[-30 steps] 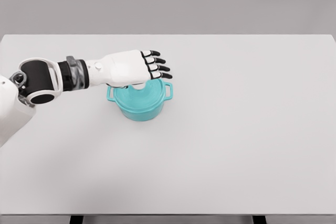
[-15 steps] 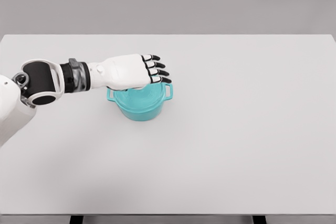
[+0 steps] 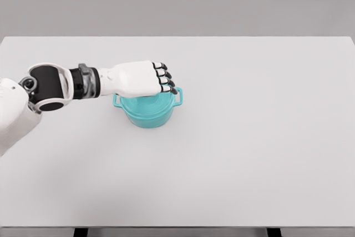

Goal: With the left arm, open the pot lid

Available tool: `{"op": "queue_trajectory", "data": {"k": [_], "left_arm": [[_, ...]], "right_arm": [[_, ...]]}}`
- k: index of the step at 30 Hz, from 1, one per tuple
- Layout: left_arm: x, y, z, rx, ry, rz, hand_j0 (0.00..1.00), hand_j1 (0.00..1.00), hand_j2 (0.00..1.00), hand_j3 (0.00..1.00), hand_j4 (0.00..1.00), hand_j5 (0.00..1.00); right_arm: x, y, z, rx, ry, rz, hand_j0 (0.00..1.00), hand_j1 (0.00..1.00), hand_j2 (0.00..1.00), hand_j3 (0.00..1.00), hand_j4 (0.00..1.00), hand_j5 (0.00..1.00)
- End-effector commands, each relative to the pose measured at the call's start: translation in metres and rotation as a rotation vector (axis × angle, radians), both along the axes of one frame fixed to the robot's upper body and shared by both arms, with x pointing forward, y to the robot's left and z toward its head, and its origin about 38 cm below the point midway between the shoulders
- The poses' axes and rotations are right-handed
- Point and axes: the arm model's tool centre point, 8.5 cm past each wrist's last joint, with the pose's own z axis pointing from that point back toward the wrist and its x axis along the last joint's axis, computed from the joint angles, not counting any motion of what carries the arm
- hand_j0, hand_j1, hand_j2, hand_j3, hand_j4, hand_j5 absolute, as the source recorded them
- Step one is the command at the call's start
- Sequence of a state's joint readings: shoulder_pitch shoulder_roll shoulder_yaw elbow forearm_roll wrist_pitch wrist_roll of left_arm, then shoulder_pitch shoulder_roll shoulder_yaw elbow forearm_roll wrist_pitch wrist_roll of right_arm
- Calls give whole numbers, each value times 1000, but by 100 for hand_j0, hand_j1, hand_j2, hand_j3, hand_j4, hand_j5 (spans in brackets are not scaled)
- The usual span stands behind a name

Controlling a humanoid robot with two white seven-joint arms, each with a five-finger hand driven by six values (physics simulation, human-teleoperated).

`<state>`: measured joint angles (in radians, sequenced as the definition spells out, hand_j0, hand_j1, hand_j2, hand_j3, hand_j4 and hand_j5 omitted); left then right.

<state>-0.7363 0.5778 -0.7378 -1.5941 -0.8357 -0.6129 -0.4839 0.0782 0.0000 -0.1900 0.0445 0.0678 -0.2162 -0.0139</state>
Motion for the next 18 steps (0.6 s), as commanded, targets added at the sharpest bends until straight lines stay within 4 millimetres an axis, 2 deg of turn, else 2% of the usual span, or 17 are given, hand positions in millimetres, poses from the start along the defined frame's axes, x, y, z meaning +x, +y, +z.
{"op": "queue_trajectory", "data": {"k": [1, 10, 11, 14, 18], "left_arm": [[-1, -2, -5, 6, 13, -3, 86, 86, 86, 86, 86, 86], [3, 0, -3, 14, 10, 3, 85, 85, 85, 85, 85, 85], [3, 1, -3, 15, 9, 4, 83, 83, 83, 83, 83, 83], [5, 0, 2, 8, 1, 3, 68, 68, 68, 68, 68, 68], [5, -1, 2, 8, -1, 1, 62, 62, 62, 62, 62, 62]], "right_arm": [[0, 0, 0, 0, 0, -1, 100, 100, 100, 100, 100, 100], [0, 0, 0, 0, 0, -1, 100, 100, 100, 100, 100, 100], [0, 0, 0, 0, 0, -1, 100, 100, 100, 100, 100, 100], [0, 0, 0, 0, 0, -1, 100, 100, 100, 100, 100, 100], [0, 0, 0, 0, 0, -1, 100, 100, 100, 100, 100, 100]]}}
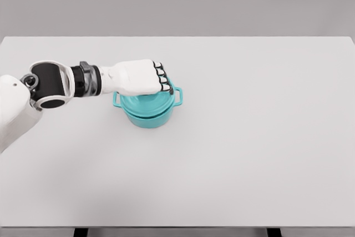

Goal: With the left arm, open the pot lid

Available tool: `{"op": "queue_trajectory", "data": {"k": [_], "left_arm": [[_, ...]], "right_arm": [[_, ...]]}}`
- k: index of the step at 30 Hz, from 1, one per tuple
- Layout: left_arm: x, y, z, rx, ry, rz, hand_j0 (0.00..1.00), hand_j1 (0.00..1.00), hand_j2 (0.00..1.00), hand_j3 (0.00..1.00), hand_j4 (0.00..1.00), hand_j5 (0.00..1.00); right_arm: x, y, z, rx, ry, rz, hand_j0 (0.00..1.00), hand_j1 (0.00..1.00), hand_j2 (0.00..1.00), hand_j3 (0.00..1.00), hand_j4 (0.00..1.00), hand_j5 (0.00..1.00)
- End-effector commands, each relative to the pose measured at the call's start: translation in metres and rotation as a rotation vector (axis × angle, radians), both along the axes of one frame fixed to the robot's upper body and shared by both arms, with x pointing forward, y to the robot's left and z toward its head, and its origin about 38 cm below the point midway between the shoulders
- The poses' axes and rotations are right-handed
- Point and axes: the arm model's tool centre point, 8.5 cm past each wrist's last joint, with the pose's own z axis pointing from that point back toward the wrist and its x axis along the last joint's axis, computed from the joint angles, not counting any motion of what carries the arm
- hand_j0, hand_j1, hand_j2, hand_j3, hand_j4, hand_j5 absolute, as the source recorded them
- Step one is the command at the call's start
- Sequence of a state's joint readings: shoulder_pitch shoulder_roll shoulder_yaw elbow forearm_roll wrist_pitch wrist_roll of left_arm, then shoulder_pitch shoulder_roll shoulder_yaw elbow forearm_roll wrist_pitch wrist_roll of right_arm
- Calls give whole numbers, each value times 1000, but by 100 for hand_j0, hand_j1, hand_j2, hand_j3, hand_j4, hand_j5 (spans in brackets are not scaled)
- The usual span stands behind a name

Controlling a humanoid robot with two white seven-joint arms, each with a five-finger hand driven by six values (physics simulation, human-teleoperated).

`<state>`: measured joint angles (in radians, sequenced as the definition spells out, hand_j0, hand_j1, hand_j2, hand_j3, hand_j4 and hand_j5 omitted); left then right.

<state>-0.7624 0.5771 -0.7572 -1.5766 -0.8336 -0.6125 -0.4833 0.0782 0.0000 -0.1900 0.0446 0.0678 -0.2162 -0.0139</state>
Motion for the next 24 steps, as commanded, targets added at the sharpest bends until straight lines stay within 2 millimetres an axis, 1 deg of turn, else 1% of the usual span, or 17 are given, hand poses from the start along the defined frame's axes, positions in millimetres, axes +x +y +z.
{"op": "queue_trajectory", "data": {"k": [1, 3, 5, 13, 16, 18, 19, 21, 22, 24], "left_arm": [[0, 0, 1, -4, 3, 1, 61, 61, 61, 61, 61, 61], [0, 0, 0, -3, 3, 2, 59, 59, 59, 59, 59, 59], [0, 1, 0, 11, 14, 8, 53, 53, 53, 53, 53, 53], [1, 2, 2, 2, 25, 12, 52, 52, 52, 52, 52, 52], [3, 4, 9, -10, 17, 14, 52, 52, 52, 52, 52, 52], [5, 12, 14, -24, 16, 31, 52, 52, 52, 52, 52, 52], [5, 13, 15, -28, 19, 32, 52, 52, 52, 52, 52, 52], [8, 26, 21, -28, 8, 59, 52, 52, 52, 52, 52, 52], [9, 29, 22, -27, 6, 66, 52, 52, 52, 52, 52, 52], [15, 41, 18, -35, 34, 101, 52, 52, 52, 52, 52, 52]], "right_arm": [[0, 0, 0, 0, 0, 0, 100, 100, 100, 100, 100, 100], [0, 0, 0, 0, 0, 0, 100, 100, 100, 100, 100, 100], [0, 0, 0, 0, 0, 0, 100, 100, 100, 100, 100, 100], [0, 0, 0, 0, 0, 0, 100, 100, 100, 100, 100, 100], [0, 0, 0, 0, 0, 0, 100, 100, 100, 100, 100, 100], [0, 0, 0, 0, 0, 0, 100, 100, 100, 100, 100, 100], [0, 0, 0, 0, 0, 0, 100, 100, 100, 100, 100, 100], [0, 0, 0, 0, 0, 0, 100, 100, 100, 100, 100, 100], [0, 0, 0, 0, 0, 0, 100, 100, 100, 100, 100, 100], [0, 0, 0, 0, 0, 0, 100, 100, 100, 100, 100, 100]]}}
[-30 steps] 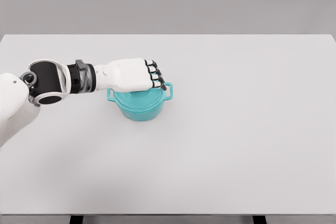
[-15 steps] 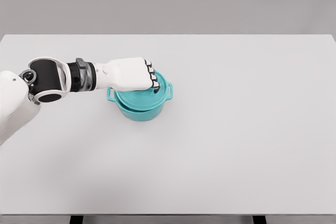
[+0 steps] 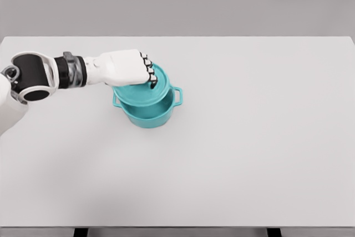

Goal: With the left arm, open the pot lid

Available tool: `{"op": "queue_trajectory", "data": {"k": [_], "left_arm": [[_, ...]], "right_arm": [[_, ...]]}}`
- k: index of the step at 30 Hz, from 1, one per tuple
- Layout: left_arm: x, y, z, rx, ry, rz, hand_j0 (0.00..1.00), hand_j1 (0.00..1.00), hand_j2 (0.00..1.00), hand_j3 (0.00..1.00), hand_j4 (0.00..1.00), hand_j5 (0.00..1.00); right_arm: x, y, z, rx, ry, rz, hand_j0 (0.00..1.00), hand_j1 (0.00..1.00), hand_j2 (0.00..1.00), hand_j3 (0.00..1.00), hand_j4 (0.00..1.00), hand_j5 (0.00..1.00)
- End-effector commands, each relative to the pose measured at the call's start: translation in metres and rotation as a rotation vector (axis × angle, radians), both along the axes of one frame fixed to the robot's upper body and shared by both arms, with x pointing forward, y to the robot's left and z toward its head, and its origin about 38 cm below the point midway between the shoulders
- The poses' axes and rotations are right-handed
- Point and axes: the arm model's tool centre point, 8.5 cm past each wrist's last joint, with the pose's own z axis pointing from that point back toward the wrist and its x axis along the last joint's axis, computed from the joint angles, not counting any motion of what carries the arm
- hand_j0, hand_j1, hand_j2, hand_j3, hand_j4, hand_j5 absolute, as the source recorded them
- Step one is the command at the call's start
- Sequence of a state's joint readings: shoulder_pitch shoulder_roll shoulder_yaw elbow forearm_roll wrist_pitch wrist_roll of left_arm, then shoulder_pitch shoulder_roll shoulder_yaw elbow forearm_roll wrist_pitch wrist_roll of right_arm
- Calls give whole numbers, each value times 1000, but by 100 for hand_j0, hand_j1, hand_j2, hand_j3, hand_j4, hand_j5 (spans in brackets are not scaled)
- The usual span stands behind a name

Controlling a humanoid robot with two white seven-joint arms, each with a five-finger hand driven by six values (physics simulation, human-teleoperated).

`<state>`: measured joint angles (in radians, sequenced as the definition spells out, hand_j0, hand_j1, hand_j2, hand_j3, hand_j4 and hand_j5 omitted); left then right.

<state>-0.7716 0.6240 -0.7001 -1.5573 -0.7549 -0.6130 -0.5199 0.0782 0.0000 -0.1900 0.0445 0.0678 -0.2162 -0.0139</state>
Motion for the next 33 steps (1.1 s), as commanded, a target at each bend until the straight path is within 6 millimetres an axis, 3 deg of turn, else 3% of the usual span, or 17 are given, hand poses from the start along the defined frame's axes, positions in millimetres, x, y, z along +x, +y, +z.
{"op": "queue_trajectory", "data": {"k": [1, 11, 17, 23, 28, 33], "left_arm": [[8, 22, 3, -15, 15, 59, 52, 52, 52, 52, 52, 52], [34, 87, 6, -62, 50, 252, 53, 53, 53, 53, 53, 53], [45, 135, -16, -42, 119, 397, 53, 53, 53, 53, 53, 53], [52, 164, -25, -61, 154, 489, 53, 53, 53, 53, 53, 53], [53, 173, -41, -68, 197, 529, 53, 53, 53, 53, 53, 53], [56, 167, -53, -82, 228, 534, 56, 56, 56, 56, 56, 56]], "right_arm": [[0, 0, 0, 0, 0, -1, 100, 100, 100, 100, 100, 100], [0, 0, 0, 0, 0, -1, 100, 100, 100, 100, 100, 100], [0, 0, 0, 0, 0, -1, 100, 100, 100, 100, 100, 100], [1, 0, 0, 0, -2, 0, 100, 100, 100, 100, 100, 100], [0, 0, 0, 0, 0, -1, 100, 100, 100, 100, 100, 100], [0, 0, 0, 0, 0, -1, 100, 100, 100, 100, 100, 100]]}}
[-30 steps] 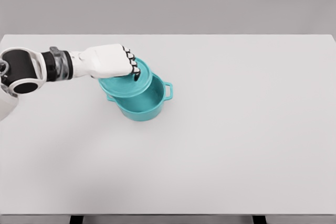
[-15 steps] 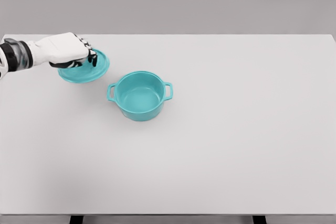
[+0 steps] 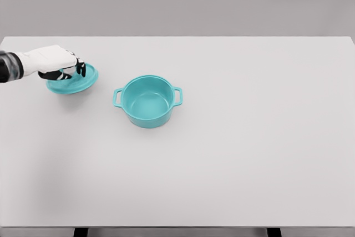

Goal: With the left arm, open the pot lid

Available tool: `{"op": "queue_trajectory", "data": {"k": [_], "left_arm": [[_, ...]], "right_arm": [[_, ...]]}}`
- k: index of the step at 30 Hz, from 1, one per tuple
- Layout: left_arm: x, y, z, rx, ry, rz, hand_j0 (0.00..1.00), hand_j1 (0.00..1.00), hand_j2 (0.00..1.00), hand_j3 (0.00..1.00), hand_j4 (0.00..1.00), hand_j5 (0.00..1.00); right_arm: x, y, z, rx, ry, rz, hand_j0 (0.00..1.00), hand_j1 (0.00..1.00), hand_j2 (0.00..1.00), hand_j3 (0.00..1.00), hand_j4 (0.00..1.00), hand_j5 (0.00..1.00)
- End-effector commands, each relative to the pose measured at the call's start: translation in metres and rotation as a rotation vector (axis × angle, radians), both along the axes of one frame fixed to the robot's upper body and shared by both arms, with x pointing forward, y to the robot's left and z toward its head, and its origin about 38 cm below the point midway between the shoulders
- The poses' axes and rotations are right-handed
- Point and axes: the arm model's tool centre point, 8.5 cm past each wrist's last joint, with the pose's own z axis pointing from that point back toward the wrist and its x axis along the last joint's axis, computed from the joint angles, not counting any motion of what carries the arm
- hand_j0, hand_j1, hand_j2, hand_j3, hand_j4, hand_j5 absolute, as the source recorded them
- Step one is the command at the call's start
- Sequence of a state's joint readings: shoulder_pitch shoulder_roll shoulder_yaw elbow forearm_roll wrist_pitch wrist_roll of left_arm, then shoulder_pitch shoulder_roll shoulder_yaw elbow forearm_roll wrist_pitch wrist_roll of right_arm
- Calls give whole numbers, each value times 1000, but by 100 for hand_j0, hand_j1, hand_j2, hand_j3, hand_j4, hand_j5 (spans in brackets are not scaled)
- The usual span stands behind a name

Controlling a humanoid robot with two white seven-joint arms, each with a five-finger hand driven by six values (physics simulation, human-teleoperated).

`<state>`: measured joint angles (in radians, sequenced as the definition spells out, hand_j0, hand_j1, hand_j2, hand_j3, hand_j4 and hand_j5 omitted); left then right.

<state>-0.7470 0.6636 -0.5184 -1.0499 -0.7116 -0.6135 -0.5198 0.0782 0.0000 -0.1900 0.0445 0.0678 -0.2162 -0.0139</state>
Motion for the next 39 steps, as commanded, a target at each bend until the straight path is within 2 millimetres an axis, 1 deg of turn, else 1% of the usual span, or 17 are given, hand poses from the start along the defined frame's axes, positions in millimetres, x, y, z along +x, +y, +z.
{"op": "queue_trajectory", "data": {"k": [1, 2, 3, 6, 11, 15, 19, 21, 28, 32, 36, 39], "left_arm": [[1, 0, -5, -11, 11, 8, 59, 59, 59, 59, 59, 59], [1, -4, -7, -9, 15, 2, 68, 68, 68, 68, 68, 68], [1, -7, -9, -14, 18, -3, 83, 83, 83, 83, 83, 83], [1, -8, -9, -19, 18, -4, 100, 100, 100, 100, 100, 100], [0, -8, -9, -18, 18, -5, 100, 100, 100, 100, 100, 100], [-3, -13, -20, 9, 47, -27, 100, 100, 100, 100, 100, 100], [-4, -13, -22, 16, 53, -31, 100, 100, 100, 100, 100, 100], [-6, -16, -27, 32, 68, -43, 100, 100, 100, 100, 100, 100], [-4, -15, -18, -4, 52, -38, 100, 100, 100, 100, 100, 100], [-6, -3, -14, 9, 51, -21, 100, 100, 100, 100, 100, 100], [-9, 20, -2, -15, 42, 20, 100, 100, 100, 100, 100, 100], [-8, 25, 6, -37, 23, 36, 100, 100, 100, 100, 100, 100]], "right_arm": [[0, 0, 0, 0, 0, -1, 100, 100, 100, 100, 100, 100], [0, 0, 0, 0, 0, -1, 100, 100, 100, 100, 100, 100], [0, 0, 0, 0, 0, -1, 100, 100, 100, 100, 100, 100], [0, 0, 0, 0, 0, -1, 100, 100, 100, 100, 100, 100], [1, 0, 0, 0, -2, 0, 100, 100, 100, 100, 100, 100], [0, 0, 0, 0, 0, -1, 100, 100, 100, 100, 100, 100], [0, 0, 0, 0, 0, -1, 100, 100, 100, 100, 100, 100], [0, 0, 0, 0, 0, -1, 100, 100, 100, 100, 100, 100], [0, 0, 0, 0, 0, -1, 100, 100, 100, 100, 100, 100], [0, 0, 0, 0, 0, -1, 100, 100, 100, 100, 100, 100], [0, 0, 0, 0, 0, -1, 100, 100, 100, 100, 100, 100], [0, 0, 0, 0, 0, -1, 100, 100, 100, 100, 100, 100]]}}
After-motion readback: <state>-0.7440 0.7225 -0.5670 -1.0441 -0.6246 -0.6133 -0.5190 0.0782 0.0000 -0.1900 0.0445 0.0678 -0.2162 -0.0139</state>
